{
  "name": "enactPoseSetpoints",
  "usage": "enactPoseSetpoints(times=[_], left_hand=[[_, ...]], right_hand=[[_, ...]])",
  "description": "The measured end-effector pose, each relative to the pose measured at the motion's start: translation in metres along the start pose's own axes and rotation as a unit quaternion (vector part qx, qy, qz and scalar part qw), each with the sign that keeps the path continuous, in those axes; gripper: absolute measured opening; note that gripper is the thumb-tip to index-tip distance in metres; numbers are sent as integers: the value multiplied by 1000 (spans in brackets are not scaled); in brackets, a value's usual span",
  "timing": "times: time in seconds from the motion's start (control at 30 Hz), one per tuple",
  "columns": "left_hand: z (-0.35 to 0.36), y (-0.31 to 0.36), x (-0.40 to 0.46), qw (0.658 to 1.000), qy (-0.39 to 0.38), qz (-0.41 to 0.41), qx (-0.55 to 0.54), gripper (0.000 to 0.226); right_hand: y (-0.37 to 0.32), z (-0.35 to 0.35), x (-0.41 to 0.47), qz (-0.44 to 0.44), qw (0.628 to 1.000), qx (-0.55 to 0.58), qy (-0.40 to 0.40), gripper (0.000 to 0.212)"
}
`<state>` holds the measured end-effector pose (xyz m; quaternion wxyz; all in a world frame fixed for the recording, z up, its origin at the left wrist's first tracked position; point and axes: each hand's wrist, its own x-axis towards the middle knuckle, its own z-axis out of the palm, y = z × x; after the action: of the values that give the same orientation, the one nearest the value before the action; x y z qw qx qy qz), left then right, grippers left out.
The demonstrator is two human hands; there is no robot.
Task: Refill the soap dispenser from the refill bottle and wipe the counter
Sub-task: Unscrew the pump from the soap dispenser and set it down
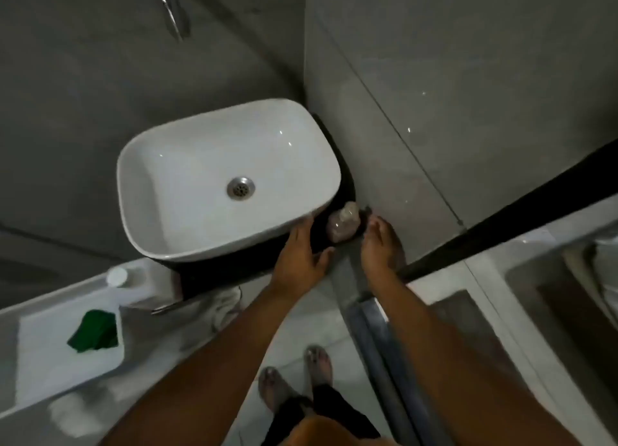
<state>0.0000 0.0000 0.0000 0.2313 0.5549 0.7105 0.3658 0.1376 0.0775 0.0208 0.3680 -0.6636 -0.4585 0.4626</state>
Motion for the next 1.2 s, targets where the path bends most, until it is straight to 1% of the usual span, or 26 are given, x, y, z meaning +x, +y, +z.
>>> enactPoseSetpoints(times=[0.07,0.13,0.23,0.33,0.43,0.63,0.77,0.87,0.97,1.03,1.13,1.2], left_hand=[[12,-11,8,999,-22,-30,6,79],[18,-20,19,997,-49,-56,18,80],[30,-25,34,996,-66,-58,8,79],[40,-24,45,996,-68,-63,-10,74],[47,-19,54,995,-59,-68,-34,68],[47,-15,60,997,-23,-61,-39,54],[32,-10,47,996,10,-48,-72,49],[7,4,31,987,39,-48,-151,45],[-28,21,10,977,33,-48,-206,55],[-52,32,-6,976,26,-50,-212,60],[-89,47,-25,977,40,-47,-206,61],[-111,56,-34,980,55,-34,-190,59]], right_hand=[[14,7,9,44,997,44,-38,34],[29,13,18,50,996,33,-67,33],[48,13,32,21,996,27,-87,32],[54,10,38,-2,995,-9,-103,33],[56,6,41,-39,991,-44,-120,35],[48,-2,39,-101,976,-147,-121,36],[28,-12,24,-124,970,-153,-141,34],[0,-24,8,-164,965,-139,-153,32],[-34,-35,-12,-196,960,-104,-173,23],[-58,-40,-25,-216,948,-76,-219,18],[-90,-40,-43,-270,925,-51,-263,20],[-107,-33,-55,-307,912,-45,-269,35]])
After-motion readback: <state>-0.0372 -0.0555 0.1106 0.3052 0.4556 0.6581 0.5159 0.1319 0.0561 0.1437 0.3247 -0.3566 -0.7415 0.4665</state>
